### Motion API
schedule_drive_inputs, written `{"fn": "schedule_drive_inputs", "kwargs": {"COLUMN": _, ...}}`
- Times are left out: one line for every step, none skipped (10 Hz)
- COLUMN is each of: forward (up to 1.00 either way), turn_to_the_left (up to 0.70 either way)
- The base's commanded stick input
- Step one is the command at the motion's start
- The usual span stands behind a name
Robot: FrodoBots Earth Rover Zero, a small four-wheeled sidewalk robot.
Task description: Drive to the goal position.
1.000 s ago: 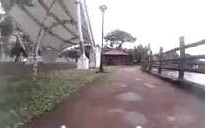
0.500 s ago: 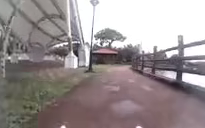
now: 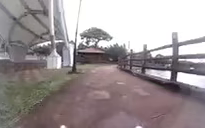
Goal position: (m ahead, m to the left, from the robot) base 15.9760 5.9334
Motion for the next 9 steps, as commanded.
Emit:
{"fn": "schedule_drive_inputs", "kwargs": {"forward": 1.00, "turn_to_the_left": -0.30}}
{"fn": "schedule_drive_inputs", "kwargs": {"forward": 1.00, "turn_to_the_left": -0.30}}
{"fn": "schedule_drive_inputs", "kwargs": {"forward": 1.00, "turn_to_the_left": 0.10}}
{"fn": "schedule_drive_inputs", "kwargs": {"forward": 1.00, "turn_to_the_left": 0.10}}
{"fn": "schedule_drive_inputs", "kwargs": {"forward": 1.00, "turn_to_the_left": 0.10}}
{"fn": "schedule_drive_inputs", "kwargs": {"forward": 1.00, "turn_to_the_left": 0.10}}
{"fn": "schedule_drive_inputs", "kwargs": {"forward": 1.00, "turn_to_the_left": 0.10}}
{"fn": "schedule_drive_inputs", "kwargs": {"forward": 1.00, "turn_to_the_left": 0.10}}
{"fn": "schedule_drive_inputs", "kwargs": {"forward": 1.00, "turn_to_the_left": 0.10}}
